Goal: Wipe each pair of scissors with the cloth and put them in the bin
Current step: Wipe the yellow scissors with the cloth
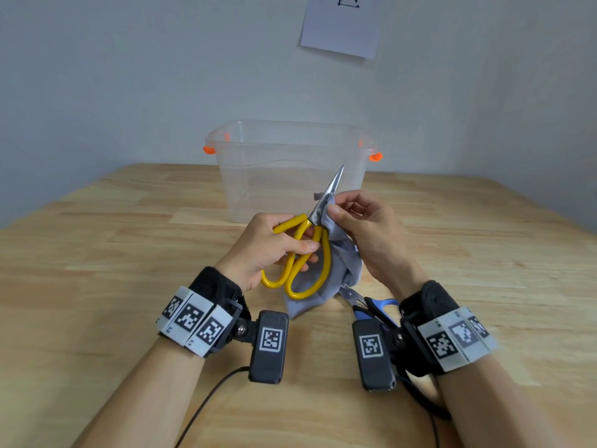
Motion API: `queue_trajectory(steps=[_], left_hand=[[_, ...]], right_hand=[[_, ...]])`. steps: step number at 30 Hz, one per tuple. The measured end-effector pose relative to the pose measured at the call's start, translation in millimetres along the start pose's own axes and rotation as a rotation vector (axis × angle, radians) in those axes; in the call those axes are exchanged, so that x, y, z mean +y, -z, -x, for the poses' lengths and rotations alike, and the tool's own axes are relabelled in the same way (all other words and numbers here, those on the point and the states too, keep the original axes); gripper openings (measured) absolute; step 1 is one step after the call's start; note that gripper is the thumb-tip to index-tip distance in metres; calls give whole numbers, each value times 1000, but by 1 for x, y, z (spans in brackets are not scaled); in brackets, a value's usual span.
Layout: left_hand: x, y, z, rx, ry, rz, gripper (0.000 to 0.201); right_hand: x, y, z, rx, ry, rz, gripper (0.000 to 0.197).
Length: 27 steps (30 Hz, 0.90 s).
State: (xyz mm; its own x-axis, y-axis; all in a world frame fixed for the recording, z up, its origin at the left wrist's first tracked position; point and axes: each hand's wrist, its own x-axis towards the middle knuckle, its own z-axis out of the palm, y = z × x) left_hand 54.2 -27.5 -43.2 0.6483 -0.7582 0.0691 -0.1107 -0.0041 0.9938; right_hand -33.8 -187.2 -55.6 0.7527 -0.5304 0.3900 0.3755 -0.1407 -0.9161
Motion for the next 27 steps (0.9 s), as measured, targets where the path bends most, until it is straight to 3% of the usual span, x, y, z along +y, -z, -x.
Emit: queue_trajectory(steps=[8, 13, 20, 27], left_hand=[[1, -1, 2, -29, -8, -16, 14], [1, -1, 2, -42, 4, -39, 14], [1, -1, 3, -63, 18, -65, 16], [1, 0, 3, -56, 13, -68, 16]], right_hand=[[4, -1, 0, -22, -82, 102, 55], [2, -1, 3, -91, -94, 97, 21], [0, -2, 5, 24, -66, 126, 25], [1, -5, 4, 144, 66, 228, 46]])
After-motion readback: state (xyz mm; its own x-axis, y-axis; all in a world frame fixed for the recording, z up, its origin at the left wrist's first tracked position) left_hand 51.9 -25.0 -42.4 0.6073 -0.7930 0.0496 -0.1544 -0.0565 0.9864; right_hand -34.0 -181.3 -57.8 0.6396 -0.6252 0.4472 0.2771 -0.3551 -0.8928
